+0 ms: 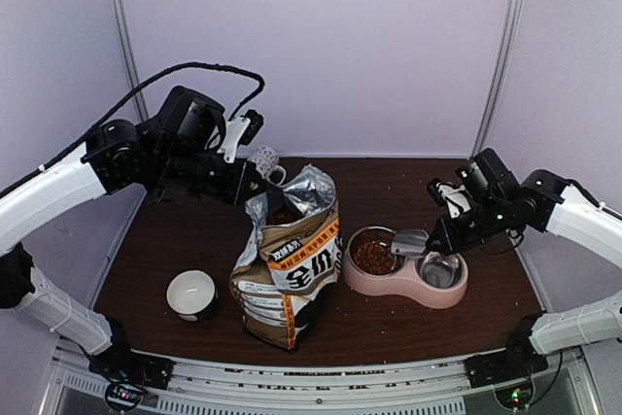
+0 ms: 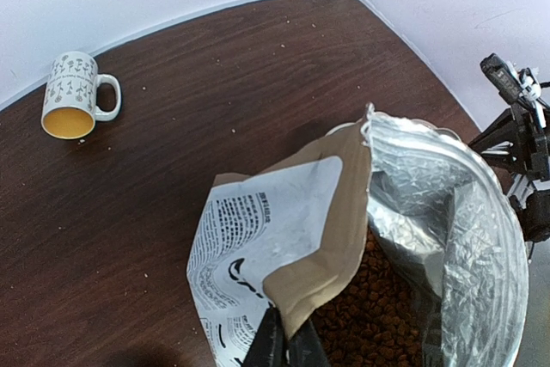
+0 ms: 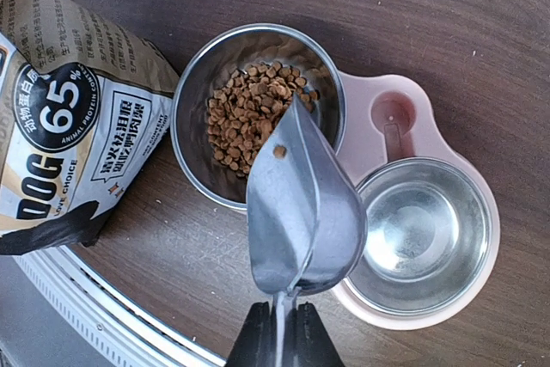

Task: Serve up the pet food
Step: Place the pet food in the pet food bowl.

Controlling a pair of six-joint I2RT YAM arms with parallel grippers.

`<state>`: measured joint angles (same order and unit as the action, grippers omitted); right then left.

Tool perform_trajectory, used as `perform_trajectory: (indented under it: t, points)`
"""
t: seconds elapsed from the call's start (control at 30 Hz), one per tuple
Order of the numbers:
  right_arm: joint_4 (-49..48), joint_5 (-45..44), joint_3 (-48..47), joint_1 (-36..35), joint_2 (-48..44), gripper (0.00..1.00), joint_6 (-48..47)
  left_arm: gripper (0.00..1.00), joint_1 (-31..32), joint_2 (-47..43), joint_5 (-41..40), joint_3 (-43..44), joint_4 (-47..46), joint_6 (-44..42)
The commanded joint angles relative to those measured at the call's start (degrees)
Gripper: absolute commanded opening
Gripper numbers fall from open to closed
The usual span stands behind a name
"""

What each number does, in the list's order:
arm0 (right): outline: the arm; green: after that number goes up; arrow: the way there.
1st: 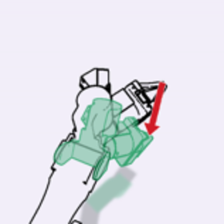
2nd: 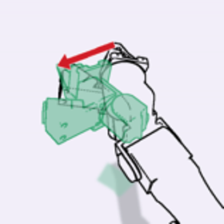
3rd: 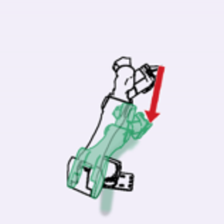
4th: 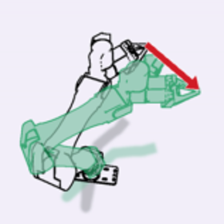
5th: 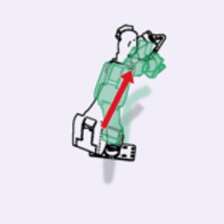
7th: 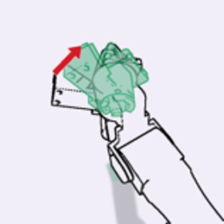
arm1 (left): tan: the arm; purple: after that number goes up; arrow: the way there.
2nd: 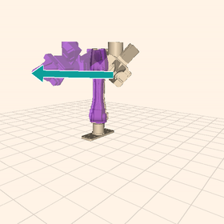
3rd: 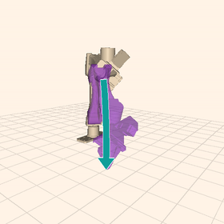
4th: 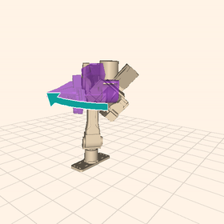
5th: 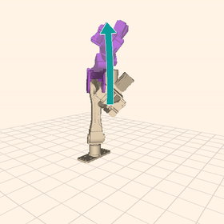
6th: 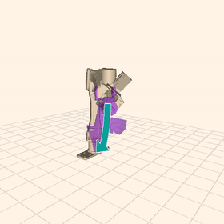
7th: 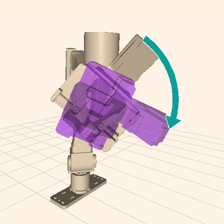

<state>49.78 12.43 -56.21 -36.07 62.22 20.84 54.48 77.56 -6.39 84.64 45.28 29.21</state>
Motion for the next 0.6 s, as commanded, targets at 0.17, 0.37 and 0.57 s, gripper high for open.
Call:
perform_trajectory:
  t: [0.17,0.37,0.57]
  points:
    - [4.65,-9.04,-6.05,-4.41,2.99,0.00,-5.98,0.05,-1.04,-2.76,-0.65,1.48,-10.46,-1.96]
    - [6.37,-13.90,-6.81,-6.11,4.48,0.00,-6.42,0.05,-1.04,-2.76,-0.46,1.49,-10.47,-1.99]
    - [4.87,-13.99,-6.07,-6.24,3.03,0.00,-6.31,0.05,-1.04,-3.19,-0.37,0.98,-10.83,-1.77]
